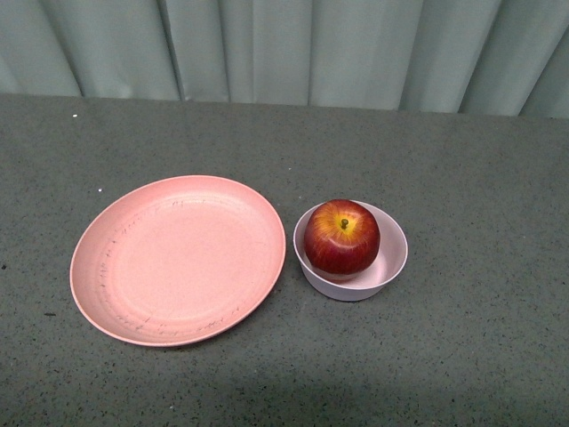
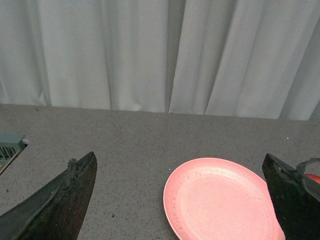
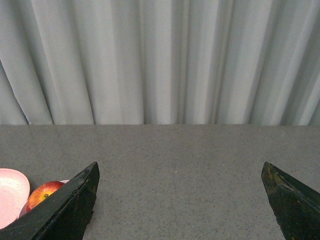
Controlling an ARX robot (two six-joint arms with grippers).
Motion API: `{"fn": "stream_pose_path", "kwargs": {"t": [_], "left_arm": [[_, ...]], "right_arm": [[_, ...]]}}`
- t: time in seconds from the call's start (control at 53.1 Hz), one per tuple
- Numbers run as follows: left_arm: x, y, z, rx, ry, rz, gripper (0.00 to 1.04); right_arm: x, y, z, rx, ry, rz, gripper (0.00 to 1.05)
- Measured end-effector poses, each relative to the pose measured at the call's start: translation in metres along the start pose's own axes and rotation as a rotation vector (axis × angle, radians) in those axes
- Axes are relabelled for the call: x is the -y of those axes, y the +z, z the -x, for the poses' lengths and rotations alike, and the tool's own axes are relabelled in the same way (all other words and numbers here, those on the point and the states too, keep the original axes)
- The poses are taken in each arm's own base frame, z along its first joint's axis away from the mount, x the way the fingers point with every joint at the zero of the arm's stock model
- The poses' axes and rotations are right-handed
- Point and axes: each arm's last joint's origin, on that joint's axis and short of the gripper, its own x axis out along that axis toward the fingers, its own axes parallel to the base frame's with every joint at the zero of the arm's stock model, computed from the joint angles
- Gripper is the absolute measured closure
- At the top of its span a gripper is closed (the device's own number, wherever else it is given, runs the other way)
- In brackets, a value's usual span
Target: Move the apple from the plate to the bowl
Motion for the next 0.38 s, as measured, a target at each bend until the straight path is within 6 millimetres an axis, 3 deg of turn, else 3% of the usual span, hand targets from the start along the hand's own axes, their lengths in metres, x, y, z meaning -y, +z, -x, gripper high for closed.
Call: {"fn": "stream_pose_path", "kwargs": {"t": [0.377], "left_arm": [[0.0,0.0,0.0,0.0,0.0,0.0,0.07]], "right_arm": [[0.0,0.0,0.0,0.0,0.0,0.0,0.09]]}}
